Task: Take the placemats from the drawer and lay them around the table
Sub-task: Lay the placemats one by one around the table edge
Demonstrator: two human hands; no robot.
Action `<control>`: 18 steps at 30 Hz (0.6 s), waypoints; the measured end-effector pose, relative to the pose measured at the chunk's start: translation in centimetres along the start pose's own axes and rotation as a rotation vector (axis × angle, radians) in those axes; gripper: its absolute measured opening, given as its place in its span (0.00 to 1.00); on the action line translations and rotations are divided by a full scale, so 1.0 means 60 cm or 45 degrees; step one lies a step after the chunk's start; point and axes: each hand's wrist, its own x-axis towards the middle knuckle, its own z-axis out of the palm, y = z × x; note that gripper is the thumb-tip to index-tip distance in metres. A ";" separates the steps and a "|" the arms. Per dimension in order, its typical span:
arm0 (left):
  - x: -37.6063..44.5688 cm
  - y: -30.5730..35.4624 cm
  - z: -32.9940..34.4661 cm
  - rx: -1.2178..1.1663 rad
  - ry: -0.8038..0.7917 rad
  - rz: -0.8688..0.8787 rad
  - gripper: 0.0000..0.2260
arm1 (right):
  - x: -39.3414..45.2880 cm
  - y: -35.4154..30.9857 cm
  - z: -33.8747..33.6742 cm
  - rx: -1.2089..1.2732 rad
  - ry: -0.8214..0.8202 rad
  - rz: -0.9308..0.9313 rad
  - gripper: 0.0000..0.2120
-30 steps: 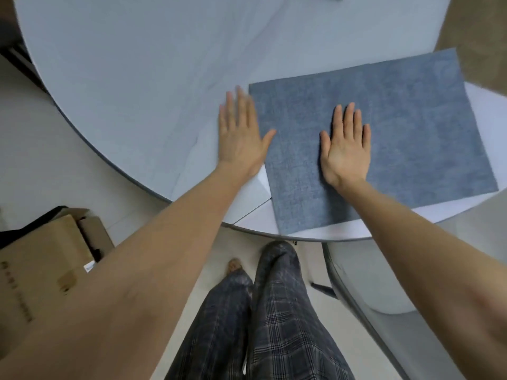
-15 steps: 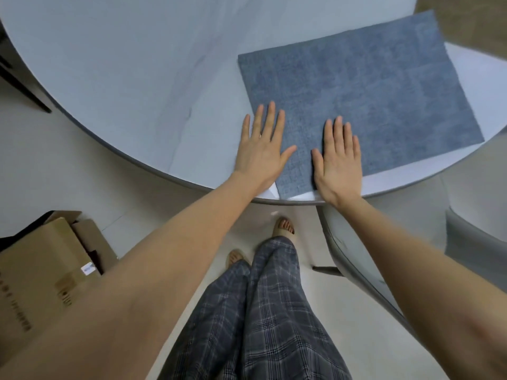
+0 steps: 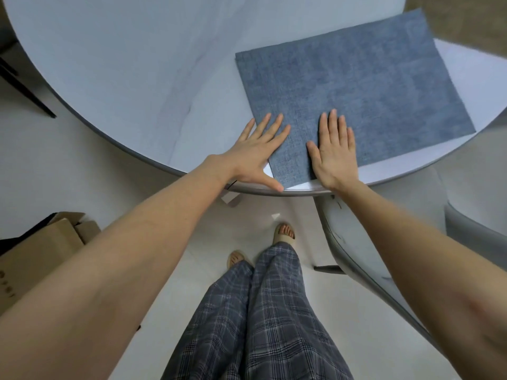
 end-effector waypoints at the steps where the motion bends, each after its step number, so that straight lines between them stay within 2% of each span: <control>1: 0.000 0.004 -0.002 0.008 -0.003 -0.009 0.58 | 0.000 0.000 0.000 -0.001 0.004 -0.004 0.32; 9: 0.000 0.026 -0.019 0.183 -0.162 -0.039 0.56 | -0.001 -0.001 0.004 -0.012 0.020 -0.017 0.32; 15: -0.032 0.037 0.015 0.287 -0.089 -0.037 0.40 | -0.006 0.001 0.010 -0.065 0.068 -0.052 0.32; 18: -0.042 0.050 0.022 0.230 -0.087 -0.120 0.37 | -0.020 0.005 0.010 -0.096 0.011 -0.161 0.33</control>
